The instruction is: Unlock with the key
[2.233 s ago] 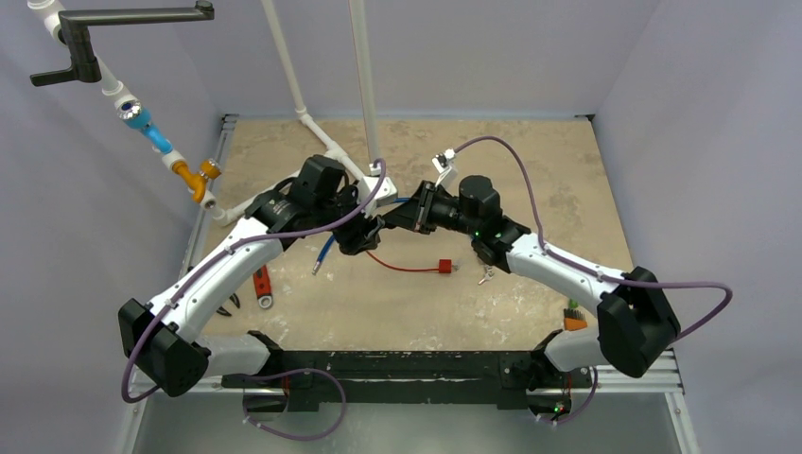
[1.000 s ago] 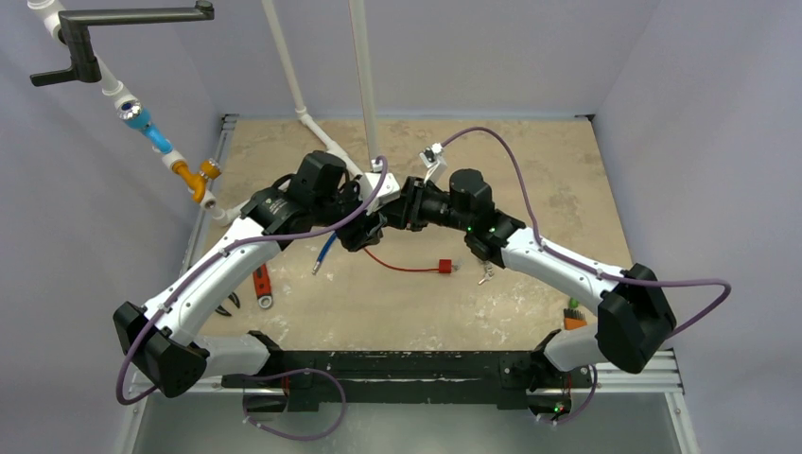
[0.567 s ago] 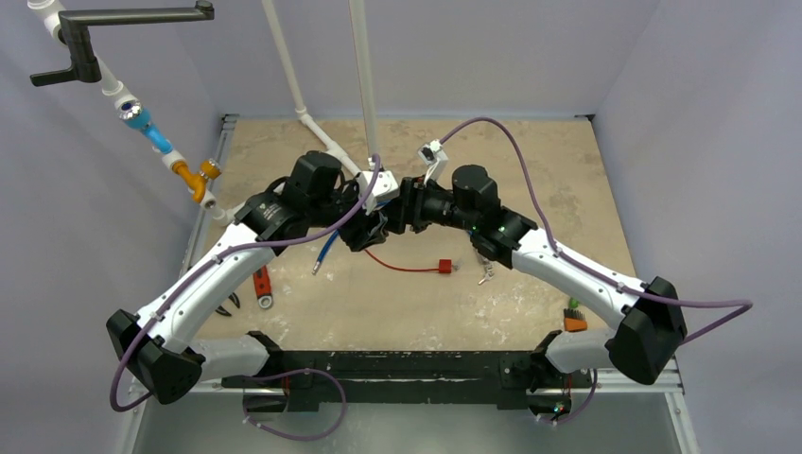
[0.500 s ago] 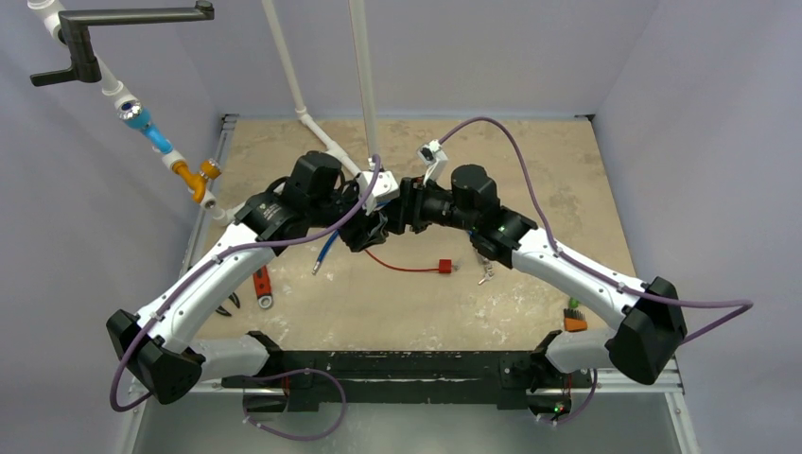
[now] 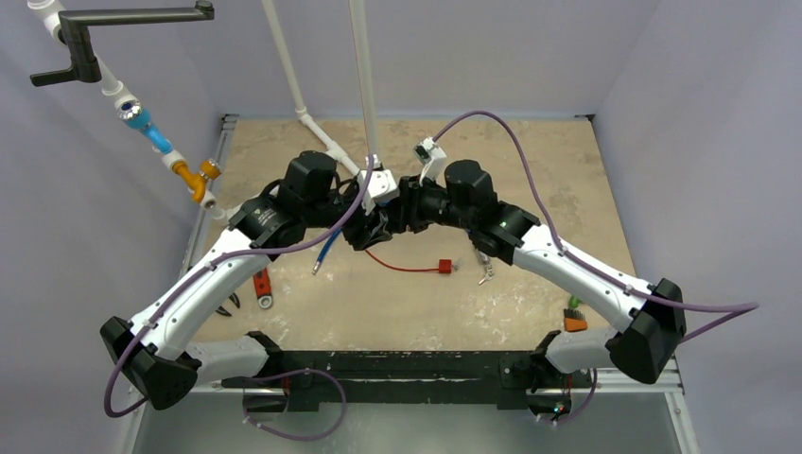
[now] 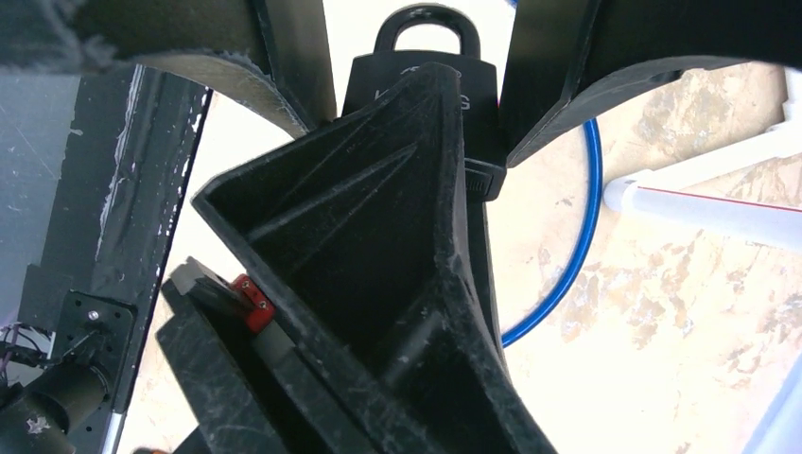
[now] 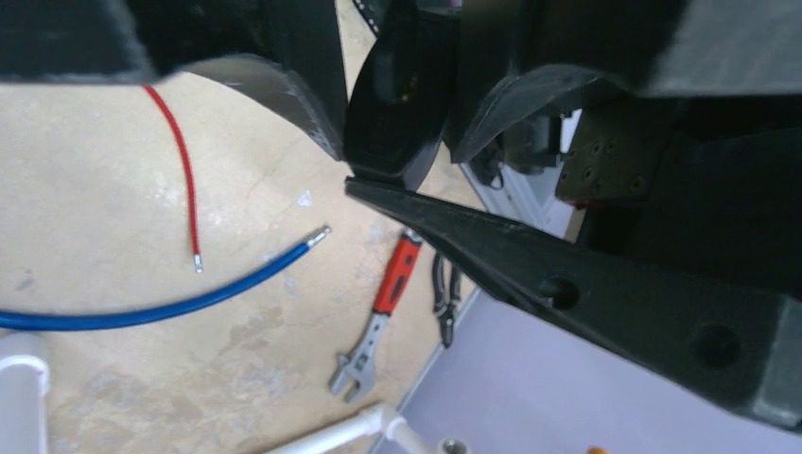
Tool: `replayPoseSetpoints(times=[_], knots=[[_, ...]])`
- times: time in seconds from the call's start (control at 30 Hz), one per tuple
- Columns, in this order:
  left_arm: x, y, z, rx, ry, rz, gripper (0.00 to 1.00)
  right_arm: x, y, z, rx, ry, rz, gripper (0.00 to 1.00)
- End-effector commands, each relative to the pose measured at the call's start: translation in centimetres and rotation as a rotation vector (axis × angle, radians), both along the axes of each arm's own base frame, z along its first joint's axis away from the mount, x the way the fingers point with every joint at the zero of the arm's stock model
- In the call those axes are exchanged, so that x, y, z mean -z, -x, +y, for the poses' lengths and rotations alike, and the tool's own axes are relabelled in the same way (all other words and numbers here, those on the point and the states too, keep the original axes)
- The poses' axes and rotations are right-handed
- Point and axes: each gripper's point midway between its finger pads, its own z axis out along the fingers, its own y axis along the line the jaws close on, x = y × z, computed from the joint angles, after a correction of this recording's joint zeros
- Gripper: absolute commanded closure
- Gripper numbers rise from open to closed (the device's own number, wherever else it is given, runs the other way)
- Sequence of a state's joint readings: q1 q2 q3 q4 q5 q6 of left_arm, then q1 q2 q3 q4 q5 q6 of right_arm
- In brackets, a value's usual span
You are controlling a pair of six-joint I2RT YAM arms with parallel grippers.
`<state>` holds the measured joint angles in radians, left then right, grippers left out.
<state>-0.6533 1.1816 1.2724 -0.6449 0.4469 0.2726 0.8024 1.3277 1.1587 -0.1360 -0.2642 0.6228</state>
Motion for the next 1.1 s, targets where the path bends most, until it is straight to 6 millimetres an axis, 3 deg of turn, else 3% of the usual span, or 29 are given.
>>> replayPoseSetpoints(times=[0.0, 0.07, 0.17, 0.2, 0.23, 0.27, 0.3, 0.37, 0.53, 0.7, 0.9, 1.07], knots=[[-8.7, -1.1, -1.5, 0.024, 0.223, -0.256, 1.00, 2.4, 2.7, 0.7, -0.115, 0.042, 0.080, 0.81], [-8.5, -1.2, -1.5, 0.018, 0.219, -0.250, 1.00, 2.1, 3.1, 0.8, -0.132, 0.023, 0.082, 1.00], [-7.8, -1.0, -1.4, 0.012, 0.216, -0.212, 0.99, 1.5, 3.3, 0.5, -0.129, 0.006, 0.075, 1.00], [-7.4, -0.8, -1.4, 0.008, 0.214, -0.186, 0.90, 1.3, 3.4, 0.3, -0.126, 0.008, 0.072, 1.00], [-7.0, -0.5, -1.4, 0.007, 0.211, -0.158, 0.70, 1.3, 3.5, 0.1, -0.130, 0.022, 0.077, 1.00], [-6.5, -0.1, -1.3, 0.008, 0.211, -0.121, 0.42, 1.3, 3.6, -0.1, -0.140, 0.034, 0.082, 1.00], [-5.8, 0.6, -1.3, 0.025, 0.212, -0.081, 0.20, 1.4, 3.8, -0.3, -0.148, 0.049, 0.093, 1.00], [-4.3, 1.9, -1.3, 0.051, 0.220, -0.001, 0.09, 1.5, 4.2, -0.5, -0.169, 0.076, 0.114, 1.00], [-2.3, 4.2, -1.7, 0.094, 0.303, 0.086, 0.01, 2.5, 5.1, -1.2, -0.193, 0.159, 0.184, 1.00], [-1.5, 4.1, -2.8, 0.091, 0.359, 0.133, 0.00, 2.4, 5.0, -1.7, -0.170, 0.198, 0.204, 1.00], [1.9, 4.6, -2.7, 0.036, 0.371, 0.158, 0.00, 1.2, 4.1, -1.9, -0.127, 0.227, 0.202, 1.00], [2.4, 4.5, -3.2, 0.020, 0.416, 0.110, 0.00, 0.7, 3.5, -1.3, -0.103, 0.216, 0.212, 1.00]])
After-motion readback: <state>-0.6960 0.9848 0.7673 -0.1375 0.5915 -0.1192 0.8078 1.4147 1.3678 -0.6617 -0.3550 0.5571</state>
